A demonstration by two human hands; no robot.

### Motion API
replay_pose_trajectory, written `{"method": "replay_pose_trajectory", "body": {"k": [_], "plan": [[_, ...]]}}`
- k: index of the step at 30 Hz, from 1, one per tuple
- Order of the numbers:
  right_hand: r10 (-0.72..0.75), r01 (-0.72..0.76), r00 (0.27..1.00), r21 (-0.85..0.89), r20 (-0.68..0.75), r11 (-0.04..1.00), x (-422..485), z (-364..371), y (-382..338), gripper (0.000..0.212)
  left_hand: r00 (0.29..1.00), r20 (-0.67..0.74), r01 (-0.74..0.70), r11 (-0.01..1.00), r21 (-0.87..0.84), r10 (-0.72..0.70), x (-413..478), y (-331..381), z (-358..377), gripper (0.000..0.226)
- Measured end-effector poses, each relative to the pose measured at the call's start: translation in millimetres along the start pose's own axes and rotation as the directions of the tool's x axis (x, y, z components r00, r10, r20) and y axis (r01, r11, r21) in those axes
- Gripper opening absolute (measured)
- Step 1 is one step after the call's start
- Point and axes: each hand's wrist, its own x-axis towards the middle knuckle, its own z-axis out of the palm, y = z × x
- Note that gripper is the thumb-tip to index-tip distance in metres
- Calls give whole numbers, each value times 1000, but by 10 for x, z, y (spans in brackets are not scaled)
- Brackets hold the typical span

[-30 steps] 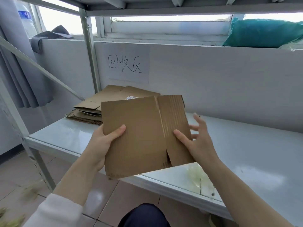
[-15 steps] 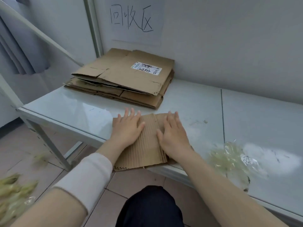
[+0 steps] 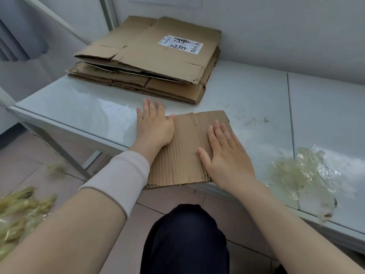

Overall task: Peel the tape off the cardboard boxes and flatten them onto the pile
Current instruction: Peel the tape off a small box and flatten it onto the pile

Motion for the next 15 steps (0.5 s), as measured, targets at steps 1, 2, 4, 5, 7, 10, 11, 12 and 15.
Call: {"method": "replay_pose_trajectory", "body": {"k": [1,2,4,5,7,10,11,12,15], "plan": [[0,0,1000,3,16,1000,-4,-14,-7,65,1000,4,6,1000,-17,-6,-50,7,-17,62],[0,0,1000,3,29,1000,-6,-27,-5,65,1000,11,10,999,-32,-10,-111,11,-23,63],[9,-9,999,2,35,1000,-11,-43,0,66,1000,12,-11,1000,-29,11,-232,9,22,65],[13,-13,999,0,33,1000,-23,-38,-7,66,1000,5,-28,999,-18,28,-273,0,56,66],[19,-19,999,0,35,1000,-73,-9,-15,67,999,-8,-33,999,-2,33,-289,-15,100,66],[13,-13,1000,-5,-3,1000,-156,43,-23,74,1000,-13,-10,1000,18,10,-262,0,118,64],[10,-10,1000,-12,-27,1000,-168,53,-27,80,1000,-13,-11,1000,18,11,-258,11,120,63],[10,-10,999,-15,-38,1000,-171,61,-35,85,1000,-12,-12,1000,13,12,-269,18,116,63],[23,-23,999,1,-47,1000,-162,65,-57,88,1000,-6,-25,999,-29,25,-334,12,64,62]]}}
